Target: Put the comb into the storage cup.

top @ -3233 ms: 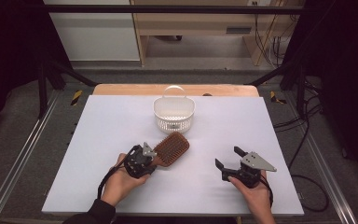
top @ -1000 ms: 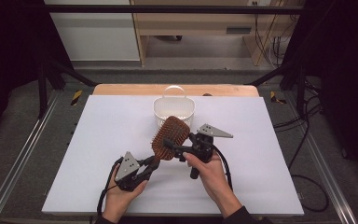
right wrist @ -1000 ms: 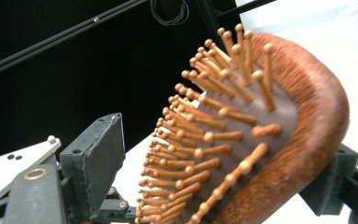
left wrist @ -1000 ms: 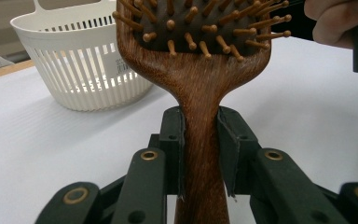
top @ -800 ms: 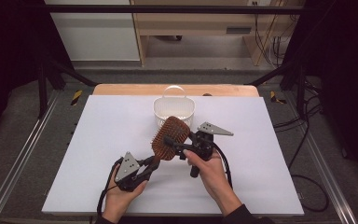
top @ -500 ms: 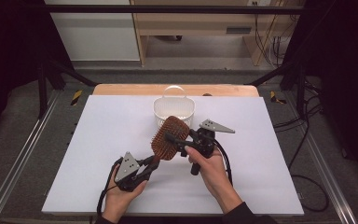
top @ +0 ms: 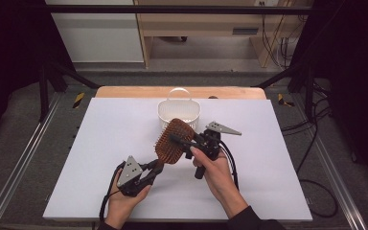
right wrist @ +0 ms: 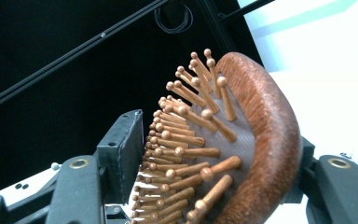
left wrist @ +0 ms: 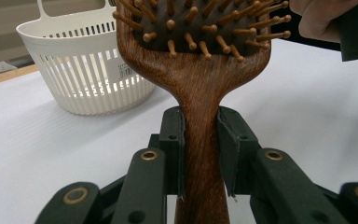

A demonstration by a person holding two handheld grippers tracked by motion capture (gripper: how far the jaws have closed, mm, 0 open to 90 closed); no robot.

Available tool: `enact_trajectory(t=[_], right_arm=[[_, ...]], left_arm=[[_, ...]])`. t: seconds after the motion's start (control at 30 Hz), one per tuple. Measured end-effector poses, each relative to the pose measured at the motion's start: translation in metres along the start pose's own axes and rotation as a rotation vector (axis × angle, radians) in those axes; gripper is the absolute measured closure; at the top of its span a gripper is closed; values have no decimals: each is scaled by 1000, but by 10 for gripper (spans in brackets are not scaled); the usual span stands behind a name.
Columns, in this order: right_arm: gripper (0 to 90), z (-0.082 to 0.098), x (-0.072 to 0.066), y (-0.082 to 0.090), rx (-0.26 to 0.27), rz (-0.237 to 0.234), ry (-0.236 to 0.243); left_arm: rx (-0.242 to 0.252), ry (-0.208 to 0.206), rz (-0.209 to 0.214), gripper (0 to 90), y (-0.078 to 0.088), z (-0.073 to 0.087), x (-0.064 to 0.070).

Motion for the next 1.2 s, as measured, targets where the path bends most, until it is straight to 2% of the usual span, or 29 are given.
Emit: enact_trajectory(t=[0.2, 0.33, 0.7, 0.87, 1.0, 1.07, 1.17, 1.2], right_arm=[[416, 0, 0, -2, -13, 17, -20], [462, -1, -1, -1, -3, 2, -35], [520, -6, -15, -6, -5, -5, 5], [525, -9, -20, -8, -7, -2, 6], [526, -13, -23, -10, -5, 3, 1], [526, -14, -25, -12, 5, 9, 6], [525, -16, -26, -14, 18, 28, 11], [525, -18, -25, -14, 25, 35, 13]], left_arm=[[-7, 7, 5, 722, -2, 2, -1], [-4, 10, 6, 722, -1, 2, -1], [8, 43, 14, 723, 0, 3, -6], [26, 49, 10, 721, 2, 3, -8], [41, 72, 12, 709, 3, 3, -11], [56, 95, 2, 645, 4, 4, -14], [78, 134, -11, 484, 6, 6, -20], [81, 143, -21, 405, 6, 7, -21]])
Point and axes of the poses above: each handheld gripper's, and its own axes: y roughly backward along the jaws, z roughly out of its underside, x roughly to its right, the point moved 3 cm from there along -y, roughly forward along the jaws, and after that the axes turned 15 degrees about -x, right-handed, at the moved point
